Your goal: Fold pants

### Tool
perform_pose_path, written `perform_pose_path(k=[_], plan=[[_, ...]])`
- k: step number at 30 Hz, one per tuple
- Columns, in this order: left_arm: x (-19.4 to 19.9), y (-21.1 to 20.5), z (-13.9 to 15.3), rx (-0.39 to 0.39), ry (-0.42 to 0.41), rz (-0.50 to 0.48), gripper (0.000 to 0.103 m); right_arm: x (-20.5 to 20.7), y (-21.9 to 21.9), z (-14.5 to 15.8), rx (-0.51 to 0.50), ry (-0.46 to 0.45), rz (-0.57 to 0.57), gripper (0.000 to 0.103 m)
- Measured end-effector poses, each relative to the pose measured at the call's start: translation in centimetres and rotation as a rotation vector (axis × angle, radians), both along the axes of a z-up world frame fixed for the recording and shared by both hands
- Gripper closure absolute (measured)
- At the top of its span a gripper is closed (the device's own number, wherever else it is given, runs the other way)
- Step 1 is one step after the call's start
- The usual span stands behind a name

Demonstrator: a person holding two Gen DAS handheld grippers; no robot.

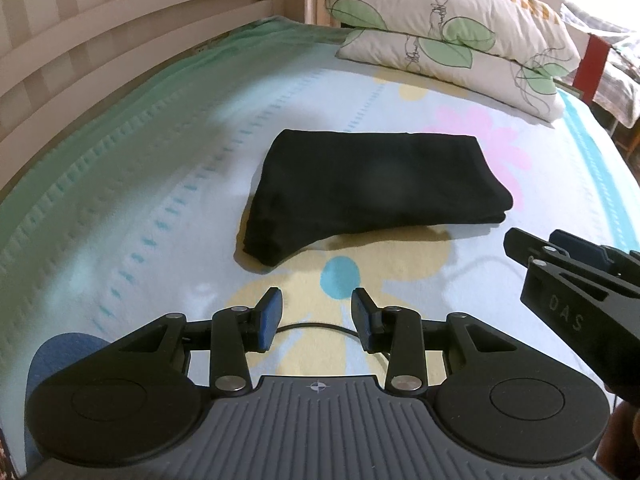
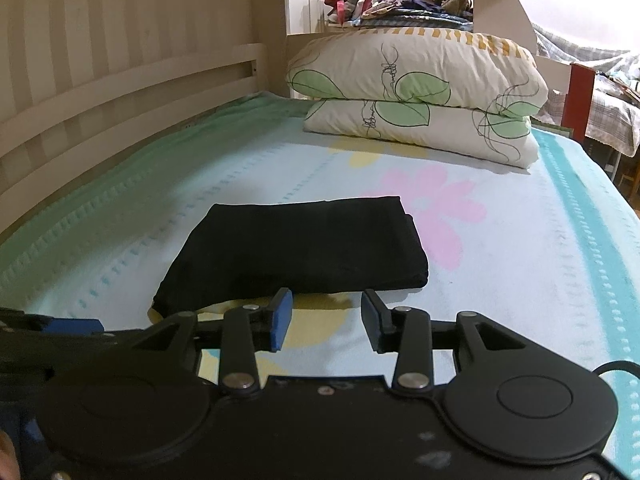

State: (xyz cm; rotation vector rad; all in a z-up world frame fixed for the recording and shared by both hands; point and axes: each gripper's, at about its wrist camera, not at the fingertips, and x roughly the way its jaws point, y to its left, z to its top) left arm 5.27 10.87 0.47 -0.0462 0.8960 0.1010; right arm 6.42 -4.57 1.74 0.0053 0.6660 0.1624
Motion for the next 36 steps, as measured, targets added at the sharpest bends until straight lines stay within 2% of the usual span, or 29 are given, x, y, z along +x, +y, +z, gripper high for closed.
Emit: perform_pose_path(k=[36], plan=[[0.9,-0.3,-1.0,-0.002,0.035,-0.01,0.066,0.4,-0.9,-0.6,0.015,0.019,0.003,0.061]])
